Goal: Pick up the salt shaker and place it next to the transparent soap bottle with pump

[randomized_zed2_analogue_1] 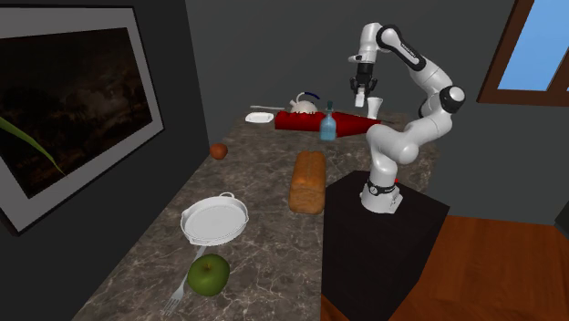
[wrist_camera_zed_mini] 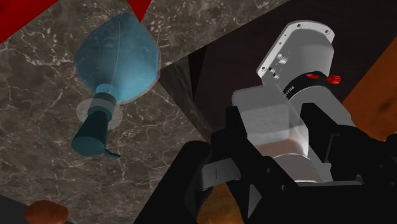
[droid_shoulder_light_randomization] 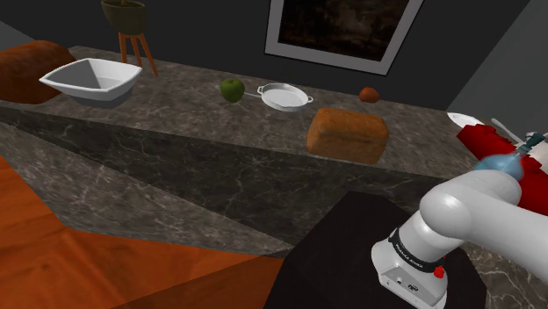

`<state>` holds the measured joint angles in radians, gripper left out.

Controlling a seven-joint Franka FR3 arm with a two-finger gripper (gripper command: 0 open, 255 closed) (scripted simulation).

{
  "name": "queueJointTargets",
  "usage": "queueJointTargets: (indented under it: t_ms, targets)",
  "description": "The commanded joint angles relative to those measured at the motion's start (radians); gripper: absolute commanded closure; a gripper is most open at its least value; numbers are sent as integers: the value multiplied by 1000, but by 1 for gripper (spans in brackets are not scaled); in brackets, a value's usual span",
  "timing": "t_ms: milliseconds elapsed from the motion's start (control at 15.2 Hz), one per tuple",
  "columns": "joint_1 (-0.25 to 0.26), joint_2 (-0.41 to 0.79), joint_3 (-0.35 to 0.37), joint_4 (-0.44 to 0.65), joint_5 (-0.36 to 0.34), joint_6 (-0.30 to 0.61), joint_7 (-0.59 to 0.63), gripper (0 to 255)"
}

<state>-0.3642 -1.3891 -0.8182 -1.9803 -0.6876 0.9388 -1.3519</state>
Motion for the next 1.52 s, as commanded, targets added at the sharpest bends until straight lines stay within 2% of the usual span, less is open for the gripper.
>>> queueJointTargets:
  t_ms: [0,1452]
  targets:
    - [-9,-20,-10,-28,-13,11,0,255]
    - [-109,-219,-168,-296,-190,118,-17,255]
